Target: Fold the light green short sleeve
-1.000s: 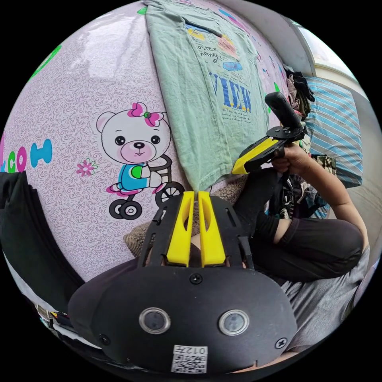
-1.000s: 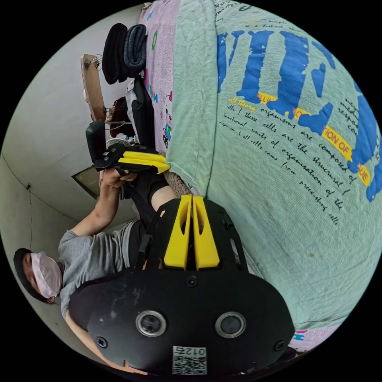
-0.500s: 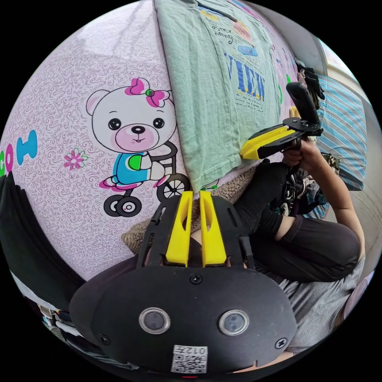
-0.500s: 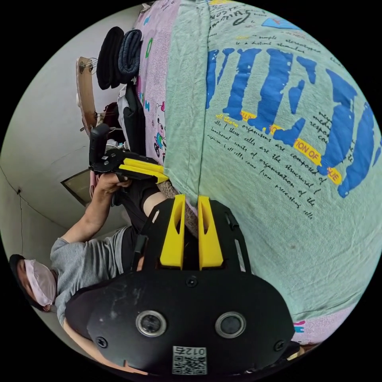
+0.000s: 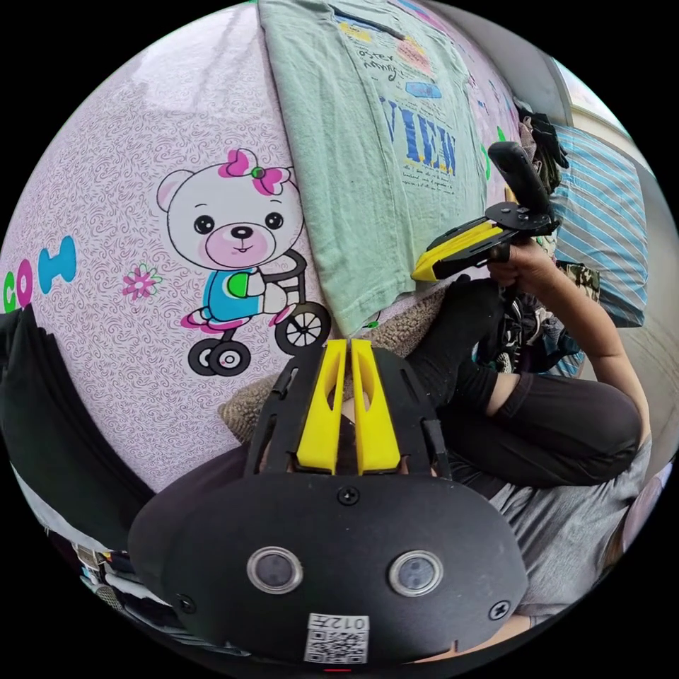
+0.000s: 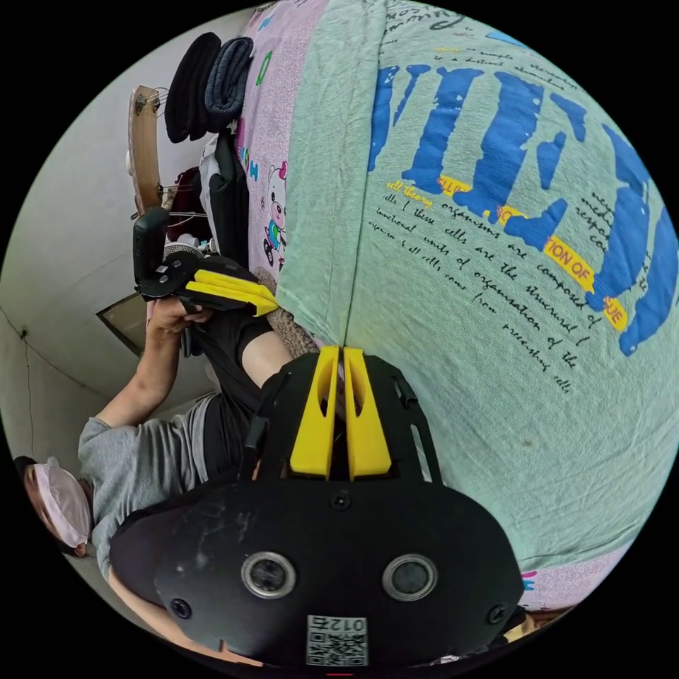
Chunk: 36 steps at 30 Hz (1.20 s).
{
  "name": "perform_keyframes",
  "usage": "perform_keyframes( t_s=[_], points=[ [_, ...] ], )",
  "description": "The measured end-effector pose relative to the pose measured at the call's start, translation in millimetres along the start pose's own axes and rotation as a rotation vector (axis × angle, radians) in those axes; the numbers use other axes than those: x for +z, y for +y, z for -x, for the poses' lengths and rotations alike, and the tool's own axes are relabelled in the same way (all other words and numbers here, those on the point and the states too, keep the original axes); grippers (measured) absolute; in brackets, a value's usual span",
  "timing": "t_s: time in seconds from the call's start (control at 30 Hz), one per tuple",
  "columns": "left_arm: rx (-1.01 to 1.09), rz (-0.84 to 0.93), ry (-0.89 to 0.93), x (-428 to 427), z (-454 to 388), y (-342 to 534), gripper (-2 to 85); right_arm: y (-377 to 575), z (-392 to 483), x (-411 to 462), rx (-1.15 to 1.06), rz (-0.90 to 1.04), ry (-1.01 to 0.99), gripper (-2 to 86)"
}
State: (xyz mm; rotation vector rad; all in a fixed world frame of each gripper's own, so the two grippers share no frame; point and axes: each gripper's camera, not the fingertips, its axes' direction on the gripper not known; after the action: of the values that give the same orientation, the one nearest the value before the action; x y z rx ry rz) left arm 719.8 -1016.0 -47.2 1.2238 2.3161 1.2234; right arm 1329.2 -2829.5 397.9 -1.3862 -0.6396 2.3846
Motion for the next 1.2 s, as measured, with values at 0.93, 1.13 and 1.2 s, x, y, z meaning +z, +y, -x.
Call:
perform_keyframes(
  t_s=[0.93, 1.13, 1.2],
  points=[
    [0.153, -0.17, -0.299, -29, -97, 28, 0.8, -80, 28, -46, 0.026, -0.173, -0.041, -0.8],
    [0.131, -0.193, -0.297, -33, -111, 11, 0.8, -98, 17, -61, 0.06, -0.249, -0.056, -0.8],
    [0.129, -0.148, -0.294, -25, -113, 15, 0.7, -103, 15, -64, 0.062, -0.264, -0.067, -0.8]
  ],
)
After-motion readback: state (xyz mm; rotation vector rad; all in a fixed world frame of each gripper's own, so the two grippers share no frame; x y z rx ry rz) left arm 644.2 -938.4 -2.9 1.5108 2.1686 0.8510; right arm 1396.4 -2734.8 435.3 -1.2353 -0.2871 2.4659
